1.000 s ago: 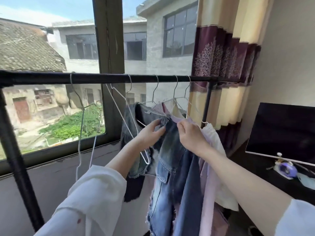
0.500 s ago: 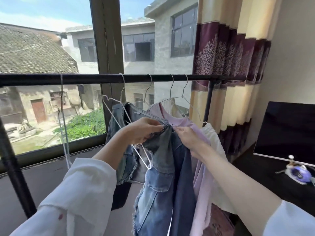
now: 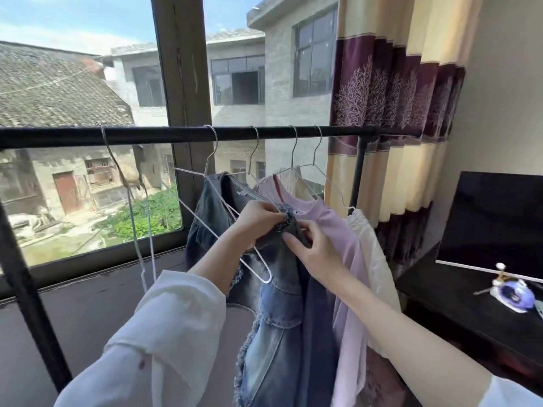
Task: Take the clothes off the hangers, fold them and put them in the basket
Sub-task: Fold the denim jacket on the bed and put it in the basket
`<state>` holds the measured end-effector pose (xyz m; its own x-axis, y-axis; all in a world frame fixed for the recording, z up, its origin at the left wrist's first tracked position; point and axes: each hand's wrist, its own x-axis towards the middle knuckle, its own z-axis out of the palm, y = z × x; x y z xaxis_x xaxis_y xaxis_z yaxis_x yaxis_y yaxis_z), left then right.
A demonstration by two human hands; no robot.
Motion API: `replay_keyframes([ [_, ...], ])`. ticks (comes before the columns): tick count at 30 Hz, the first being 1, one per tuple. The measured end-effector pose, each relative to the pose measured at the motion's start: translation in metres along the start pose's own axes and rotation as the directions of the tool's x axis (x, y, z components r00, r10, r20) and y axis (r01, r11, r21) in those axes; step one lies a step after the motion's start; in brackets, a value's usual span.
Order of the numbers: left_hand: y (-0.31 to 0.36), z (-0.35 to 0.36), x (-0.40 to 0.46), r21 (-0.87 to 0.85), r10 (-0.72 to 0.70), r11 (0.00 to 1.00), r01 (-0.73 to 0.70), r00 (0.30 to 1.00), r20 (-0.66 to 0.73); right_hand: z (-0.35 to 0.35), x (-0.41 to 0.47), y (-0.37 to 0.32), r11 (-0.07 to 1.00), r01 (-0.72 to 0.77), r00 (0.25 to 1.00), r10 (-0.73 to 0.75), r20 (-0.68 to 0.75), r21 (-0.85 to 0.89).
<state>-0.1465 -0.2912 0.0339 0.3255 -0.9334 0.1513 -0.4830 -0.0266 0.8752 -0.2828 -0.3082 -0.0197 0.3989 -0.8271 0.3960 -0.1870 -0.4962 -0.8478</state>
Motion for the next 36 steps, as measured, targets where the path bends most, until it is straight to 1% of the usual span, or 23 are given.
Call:
replay_keyframes([
  [2,0.001,0.002,0.001,0.023,-0.008,1.0,0.009,1.0,-0.024,0.002,-0.005,0.005,0.991,0.026,0.999,-0.032,-0.039,-0.133],
  [4,0.001,0.005,0.002,0.017,-0.02,1.0,0.02,0.999,-0.033,0.002,-0.01,0.008,0.955,0.092,0.984,-0.131,-0.121,-0.283],
  [7,0.0,0.008,0.005,-0.047,-0.054,0.997,0.053,0.998,-0.024,0.001,-0.012,0.01,0.825,0.185,0.934,-0.317,-0.165,-0.533],
  [9,0.001,0.008,0.005,-0.093,-0.074,0.993,0.072,0.997,-0.008,0.0,-0.01,0.01,0.74,0.239,0.896,-0.418,-0.151,-0.628],
  [11,0.0,0.008,0.005,-0.123,-0.077,0.989,0.076,0.997,-0.004,0.001,-0.008,0.009,0.684,0.268,0.858,-0.49,-0.154,-0.678],
  [12,-0.001,0.008,0.005,-0.125,-0.075,0.989,0.073,0.997,-0.008,-0.001,-0.006,0.008,0.69,0.267,0.839,-0.51,-0.19,-0.673],
  [13,-0.002,0.006,0.005,-0.12,-0.07,0.99,0.069,0.997,-0.01,-0.003,-0.004,0.006,0.722,0.264,0.826,-0.512,-0.237,-0.639],
  [15,-0.005,0.002,0.004,-0.112,-0.071,0.991,0.07,0.998,0.003,-0.011,0.001,0.002,0.793,0.269,0.823,-0.484,-0.297,-0.546],
  [16,-0.006,0.0,0.004,-0.118,-0.078,0.99,0.08,0.997,0.019,-0.014,0.003,-0.002,0.809,0.279,0.835,-0.47,-0.286,-0.517],
  [18,-0.005,-0.003,0.001,-0.136,-0.089,0.986,0.095,0.995,0.05,-0.014,0.006,-0.005,0.814,0.281,0.886,-0.423,-0.188,-0.508],
  [20,-0.005,-0.003,-0.001,-0.155,-0.084,0.983,0.093,0.994,0.065,-0.009,0.005,-0.005,0.837,0.217,0.949,-0.3,-0.09,-0.502],
  [21,-0.005,-0.004,-0.001,-0.164,-0.078,0.982,0.088,0.995,0.067,-0.006,0.004,-0.003,0.839,0.19,0.964,-0.258,-0.065,-0.509],
  [27,-0.011,-0.007,-0.002,-0.144,-0.061,0.987,0.069,0.996,0.063,-0.003,0.0,-0.006,0.732,0.29,0.946,-0.318,0.067,-0.616],
  [30,-0.012,-0.009,-0.001,-0.094,-0.05,0.994,0.054,0.998,0.049,-0.004,-0.001,-0.01,0.717,0.301,0.94,-0.336,0.066,-0.629],
  [33,-0.012,-0.011,0.0,-0.024,-0.022,0.999,0.023,1.0,0.015,-0.014,0.002,-0.015,0.735,0.243,0.953,-0.303,0.015,-0.633],
  [36,-0.011,-0.008,0.001,-0.077,-0.027,0.997,0.029,0.999,0.026,-0.031,0.012,-0.029,0.825,0.149,0.964,-0.244,-0.106,-0.545],
])
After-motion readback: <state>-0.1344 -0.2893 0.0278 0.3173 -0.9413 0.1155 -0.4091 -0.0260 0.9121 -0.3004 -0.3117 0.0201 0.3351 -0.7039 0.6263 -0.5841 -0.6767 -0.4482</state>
